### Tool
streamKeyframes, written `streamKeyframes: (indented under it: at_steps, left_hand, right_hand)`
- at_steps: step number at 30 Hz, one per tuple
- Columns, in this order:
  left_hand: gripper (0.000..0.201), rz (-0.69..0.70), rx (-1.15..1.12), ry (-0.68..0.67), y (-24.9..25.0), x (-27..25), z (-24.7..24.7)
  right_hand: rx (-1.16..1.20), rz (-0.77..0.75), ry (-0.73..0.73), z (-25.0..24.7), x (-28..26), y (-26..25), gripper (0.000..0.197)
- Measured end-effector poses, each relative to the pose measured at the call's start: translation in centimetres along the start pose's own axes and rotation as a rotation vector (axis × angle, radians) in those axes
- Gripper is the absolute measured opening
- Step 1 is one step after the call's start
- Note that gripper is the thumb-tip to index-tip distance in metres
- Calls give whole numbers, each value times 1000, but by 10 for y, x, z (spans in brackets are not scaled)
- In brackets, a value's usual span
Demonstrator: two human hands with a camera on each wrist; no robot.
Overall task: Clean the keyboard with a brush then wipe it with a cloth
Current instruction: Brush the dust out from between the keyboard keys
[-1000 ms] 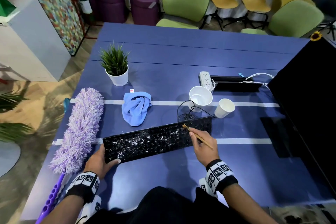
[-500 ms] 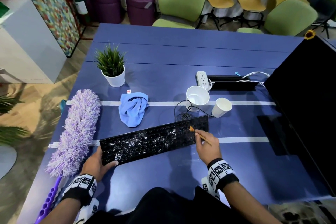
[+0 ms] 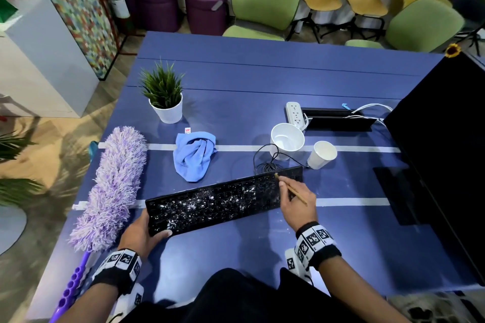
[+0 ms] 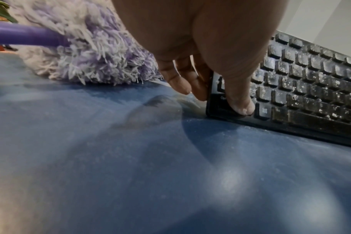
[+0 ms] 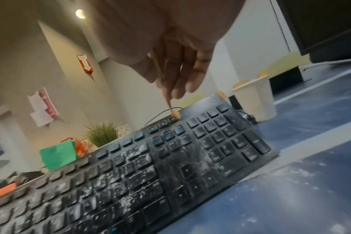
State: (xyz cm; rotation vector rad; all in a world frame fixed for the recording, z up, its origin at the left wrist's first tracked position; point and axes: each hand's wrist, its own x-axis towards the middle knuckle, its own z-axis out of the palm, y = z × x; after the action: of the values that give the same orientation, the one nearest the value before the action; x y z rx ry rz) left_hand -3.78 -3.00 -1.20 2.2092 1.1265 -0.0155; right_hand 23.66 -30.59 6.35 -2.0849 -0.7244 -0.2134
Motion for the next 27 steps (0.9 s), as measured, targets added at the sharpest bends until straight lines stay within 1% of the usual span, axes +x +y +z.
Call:
streamKeyframes:
  at_steps: [2,3,4,6,7,8,11,12,15,16,18,19,20,21,22,24,25,27]
  left_hand:
    - [80,9,-3,5,-1,0,0]
    - [80,12,-9,5,-2,1,1]
    - [80,10,-15,5,-2,1,0]
    - [80,13,-17,1,-2,2,2]
    - [79,14,-12,2,-2,2,2]
    - [80,12,-6,2,-3,2,2]
    - [80,11,6,5,-4,2,2]
    - [80,10,6,4,-4,2,2]
    - [81,15,10,6,-4,2,3]
    - [82,18,13,9,-5,1,3]
    - [82,18,18,8,-6,2,3]
    - [83,14,18,8,-7,2,2]
    - [83,13,18,5,-8,2,3]
    - [83,20,12,6,-8,3,4]
    - [83,28,9,8,-8,2,4]
    - [82,33,9,17,-9,2,5]
    - [82,31,8,20,-8,2,5]
    - [82,22,13,20,-8,2,5]
  right_hand:
    - [17,-21,-92,6,-4,-4,15]
    - [13,-23,-101,7,-5,-4,14]
    - [-7,-7,-69,8,-4,-4,13]
    - [-61,79,53,6,0,-3,11]
    - [-66,95,82,6,1,-4,11]
    - [-47,70,72,7,2,-7,11]
    - [4,-41,-93,13,-7,-10,13]
    - [5,-45,-101,14,-8,-9,14]
    - [52,-9,12,12,-5,-4,14]
    - [51,-6,-18,13,-5,-5,13]
    - [-44,17,-204,13,-9,-6,12]
    - [-110,45,-272,15,-12,-5,12]
    - [-144,76,-288,14,-14,-4,12]
    - [-130,87,-270,13,-15,-3,12]
    - [-89,63,-234,12,-15,-2,12]
    - [-37,-30,-180,11,-16,-4,14]
    - [-37,-52,-178,11,-17,-6,16]
    - [-91,5,-229,10,-18,-11,16]
